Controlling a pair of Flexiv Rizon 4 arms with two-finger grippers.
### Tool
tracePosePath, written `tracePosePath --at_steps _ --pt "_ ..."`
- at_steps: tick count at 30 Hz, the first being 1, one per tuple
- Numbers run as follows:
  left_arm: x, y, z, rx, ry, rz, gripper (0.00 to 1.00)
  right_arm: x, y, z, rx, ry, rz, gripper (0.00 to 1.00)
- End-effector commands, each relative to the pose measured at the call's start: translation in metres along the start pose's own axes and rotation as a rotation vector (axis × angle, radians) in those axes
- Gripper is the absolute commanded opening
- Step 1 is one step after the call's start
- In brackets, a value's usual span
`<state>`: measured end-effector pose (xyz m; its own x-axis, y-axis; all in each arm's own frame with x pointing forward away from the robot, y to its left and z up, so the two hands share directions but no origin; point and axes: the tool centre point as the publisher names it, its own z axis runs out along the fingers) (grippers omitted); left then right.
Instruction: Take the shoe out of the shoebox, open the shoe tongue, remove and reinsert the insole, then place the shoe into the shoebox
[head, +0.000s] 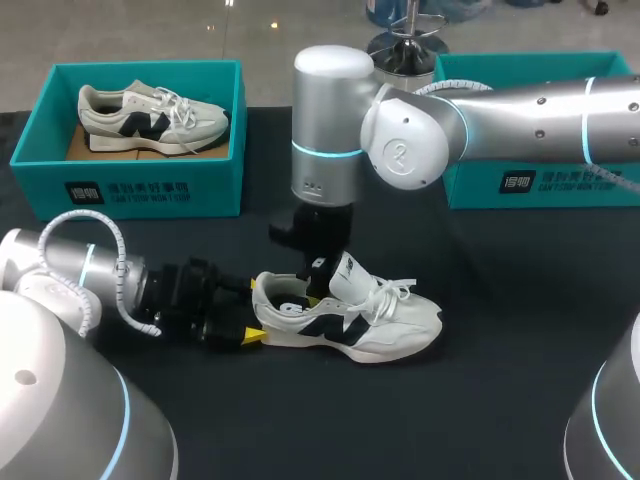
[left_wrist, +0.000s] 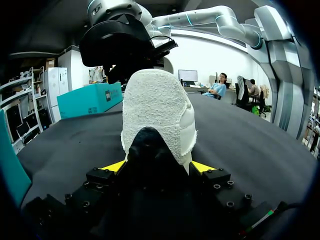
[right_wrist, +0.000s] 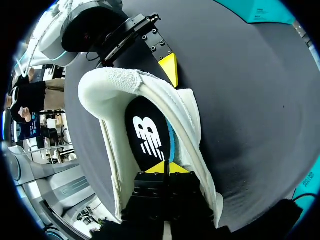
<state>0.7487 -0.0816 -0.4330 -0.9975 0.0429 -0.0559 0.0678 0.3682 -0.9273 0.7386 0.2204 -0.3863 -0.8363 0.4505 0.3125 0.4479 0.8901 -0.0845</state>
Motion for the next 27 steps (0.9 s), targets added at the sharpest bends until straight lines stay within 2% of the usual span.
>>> tracePosePath --at_steps 1,8,19,27 --pt "0.000 0.003 0.004 -0.001 -0.002 0.001 0.00 0.006 0.000 -0.008 0.004 -0.015 0.005 0.00" --pt "0.000 0.003 0.004 -0.001 -0.002 0.001 0.00 0.005 -0.009 -0.023 -0.009 -0.053 0.035 0.00" --pt "0.000 0.003 0.004 -0.001 -0.002 0.001 0.00 -0.001 -0.028 -0.060 -0.036 -0.116 0.085 0.00" --pt "0.000 0.003 0.004 -0.001 -0.002 0.001 0.00 -0.007 -0.022 -0.077 -0.066 -0.141 0.082 0.00"
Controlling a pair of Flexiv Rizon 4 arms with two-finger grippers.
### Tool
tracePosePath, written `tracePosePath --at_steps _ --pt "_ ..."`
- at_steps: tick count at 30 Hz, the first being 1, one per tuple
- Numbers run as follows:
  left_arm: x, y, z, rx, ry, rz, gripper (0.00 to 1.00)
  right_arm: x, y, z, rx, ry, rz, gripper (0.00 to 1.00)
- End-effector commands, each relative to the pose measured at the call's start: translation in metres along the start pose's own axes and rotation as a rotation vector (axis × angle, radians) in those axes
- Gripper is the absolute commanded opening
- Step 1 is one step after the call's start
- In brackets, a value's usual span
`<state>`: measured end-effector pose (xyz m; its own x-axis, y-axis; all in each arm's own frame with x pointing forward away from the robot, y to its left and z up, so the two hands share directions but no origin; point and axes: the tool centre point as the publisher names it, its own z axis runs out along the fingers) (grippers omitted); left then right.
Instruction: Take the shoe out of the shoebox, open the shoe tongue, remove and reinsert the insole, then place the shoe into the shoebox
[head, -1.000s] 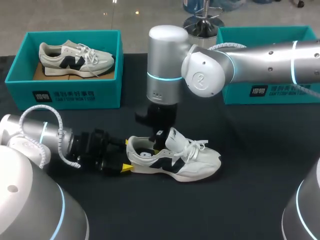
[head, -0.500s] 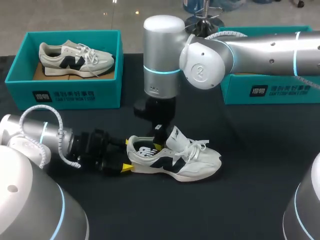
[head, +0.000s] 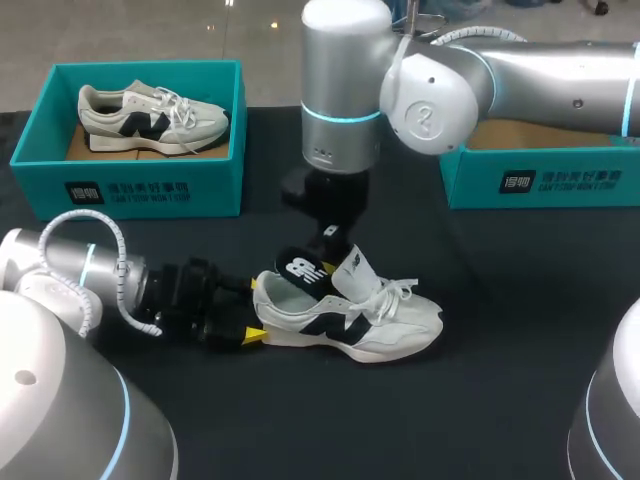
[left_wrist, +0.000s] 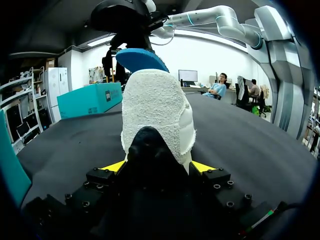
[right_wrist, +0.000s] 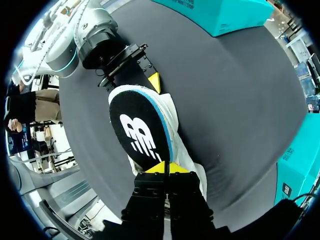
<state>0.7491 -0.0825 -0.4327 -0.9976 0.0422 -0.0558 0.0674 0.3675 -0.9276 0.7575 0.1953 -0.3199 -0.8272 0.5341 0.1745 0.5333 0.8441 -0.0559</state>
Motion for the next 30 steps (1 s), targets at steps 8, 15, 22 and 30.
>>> tracePosePath --at_steps 8,15,22,30 --pt "0.001 0.004 0.003 -0.001 -0.001 0.001 0.00 -0.002 0.031 0.001 -0.047 0.022 -0.066 0.00" --pt "0.001 0.004 0.003 -0.001 -0.001 0.001 0.00 -0.002 0.063 0.007 -0.090 0.051 -0.122 0.00" --pt "0.001 0.004 0.003 -0.001 -0.001 0.001 0.00 -0.001 0.084 -0.015 -0.118 0.025 -0.148 0.00" --pt "0.001 0.004 0.003 -0.001 -0.001 0.001 0.00 0.003 0.084 -0.018 -0.123 0.104 -0.166 0.13"
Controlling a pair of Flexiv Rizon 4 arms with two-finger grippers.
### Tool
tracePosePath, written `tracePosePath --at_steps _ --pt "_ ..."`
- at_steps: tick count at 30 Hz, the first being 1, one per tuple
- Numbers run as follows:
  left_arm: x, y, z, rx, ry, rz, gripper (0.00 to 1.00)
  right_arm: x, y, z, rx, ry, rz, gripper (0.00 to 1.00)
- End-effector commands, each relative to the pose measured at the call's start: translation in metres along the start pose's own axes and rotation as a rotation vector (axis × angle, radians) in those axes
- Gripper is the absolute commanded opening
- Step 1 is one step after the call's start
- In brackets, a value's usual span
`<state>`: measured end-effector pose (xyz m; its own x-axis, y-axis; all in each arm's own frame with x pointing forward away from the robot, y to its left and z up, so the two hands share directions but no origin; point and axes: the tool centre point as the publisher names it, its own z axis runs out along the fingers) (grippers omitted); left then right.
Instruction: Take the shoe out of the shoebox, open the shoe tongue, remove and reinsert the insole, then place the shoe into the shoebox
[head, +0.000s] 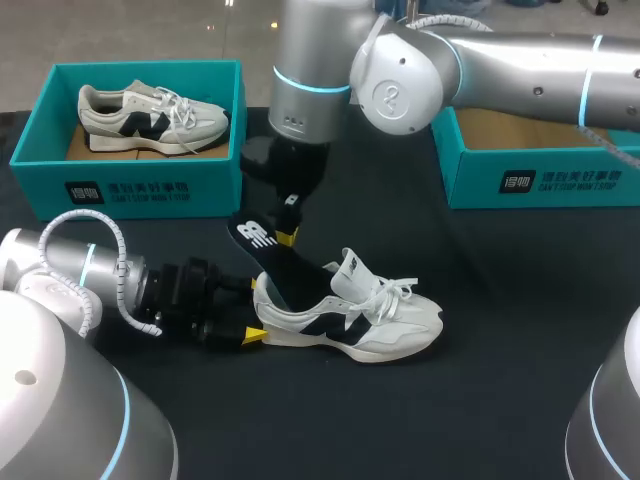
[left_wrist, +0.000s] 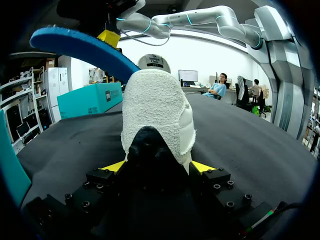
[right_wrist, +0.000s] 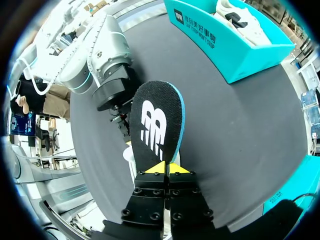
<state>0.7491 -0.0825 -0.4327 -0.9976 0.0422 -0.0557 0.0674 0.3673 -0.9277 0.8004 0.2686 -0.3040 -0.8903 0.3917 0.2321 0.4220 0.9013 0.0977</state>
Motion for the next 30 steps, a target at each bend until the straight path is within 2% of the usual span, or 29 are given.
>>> tracePosePath --at_steps 1,3,4,5,6,16,20,25,30 --pt "0.001 0.004 0.003 -0.002 -0.001 0.001 0.00 -0.003 -0.002 0.000 0.006 0.063 -0.012 0.32" --pt "0.001 0.004 0.003 -0.002 -0.001 0.001 0.00 -0.002 -0.007 -0.003 0.008 0.080 -0.008 0.58" --pt "0.001 0.004 0.003 -0.002 -0.001 0.001 0.00 -0.001 -0.010 -0.004 0.010 0.094 -0.006 0.85" --pt "0.001 0.004 0.003 -0.002 -0.001 0.001 0.00 -0.001 -0.012 -0.005 0.008 0.107 -0.006 0.98" --pt "0.001 0.004 0.003 -0.002 -0.001 0.001 0.00 0.000 -0.015 -0.006 0.004 0.111 -0.001 1.00" --pt "0.001 0.004 0.003 -0.002 -0.001 0.001 0.00 0.006 -0.024 0.009 -0.040 0.178 0.033 1.00" --pt "0.001 0.004 0.003 -0.002 -0.001 0.001 0.00 0.013 -0.026 0.016 -0.087 0.197 0.040 1.00" --pt "0.001 0.004 0.003 -0.002 -0.001 0.001 0.00 0.019 -0.024 0.021 -0.122 0.202 0.039 1.00" --pt "0.001 0.004 0.003 -0.002 -0.001 0.001 0.00 0.023 -0.019 0.017 -0.157 0.192 0.018 1.00"
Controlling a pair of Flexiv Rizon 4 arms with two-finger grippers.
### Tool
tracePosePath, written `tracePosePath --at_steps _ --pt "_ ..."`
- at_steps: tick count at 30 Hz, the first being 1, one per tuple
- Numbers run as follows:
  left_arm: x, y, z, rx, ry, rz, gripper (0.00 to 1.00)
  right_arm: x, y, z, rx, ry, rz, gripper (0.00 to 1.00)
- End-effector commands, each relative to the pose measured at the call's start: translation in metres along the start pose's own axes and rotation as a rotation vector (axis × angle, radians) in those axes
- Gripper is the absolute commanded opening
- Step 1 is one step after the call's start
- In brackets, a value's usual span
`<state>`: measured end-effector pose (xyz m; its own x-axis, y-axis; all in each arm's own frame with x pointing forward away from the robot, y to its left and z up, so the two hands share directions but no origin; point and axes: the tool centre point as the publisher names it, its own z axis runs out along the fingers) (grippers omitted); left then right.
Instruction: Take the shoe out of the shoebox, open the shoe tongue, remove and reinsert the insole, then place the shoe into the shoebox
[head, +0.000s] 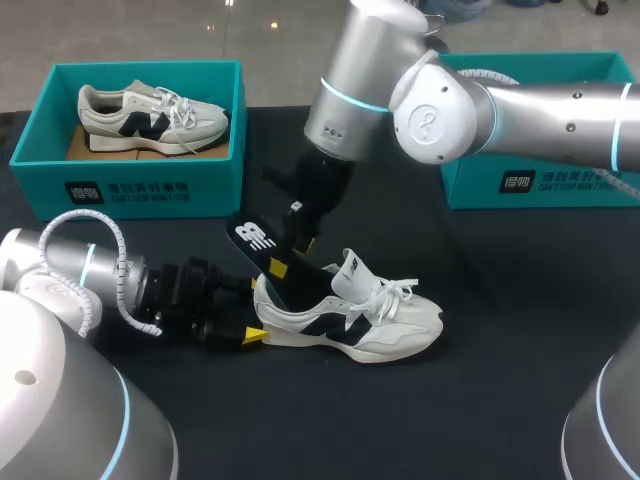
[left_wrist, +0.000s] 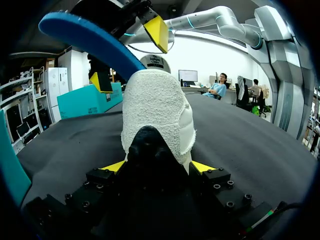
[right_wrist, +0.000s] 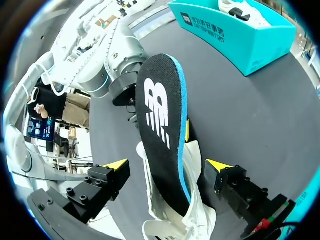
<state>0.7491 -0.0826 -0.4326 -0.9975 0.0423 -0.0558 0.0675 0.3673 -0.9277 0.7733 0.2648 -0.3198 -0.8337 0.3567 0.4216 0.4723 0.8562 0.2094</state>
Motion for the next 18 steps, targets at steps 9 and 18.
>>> tracePosePath --at_steps 9,18 --pt "0.001 0.004 0.003 -0.002 -0.001 0.001 0.00 0.005 0.007 0.000 -0.054 0.010 -0.043 0.26" --pt "0.001 0.004 0.003 -0.002 -0.001 0.001 0.00 0.004 0.016 0.005 -0.061 0.037 -0.071 0.09"
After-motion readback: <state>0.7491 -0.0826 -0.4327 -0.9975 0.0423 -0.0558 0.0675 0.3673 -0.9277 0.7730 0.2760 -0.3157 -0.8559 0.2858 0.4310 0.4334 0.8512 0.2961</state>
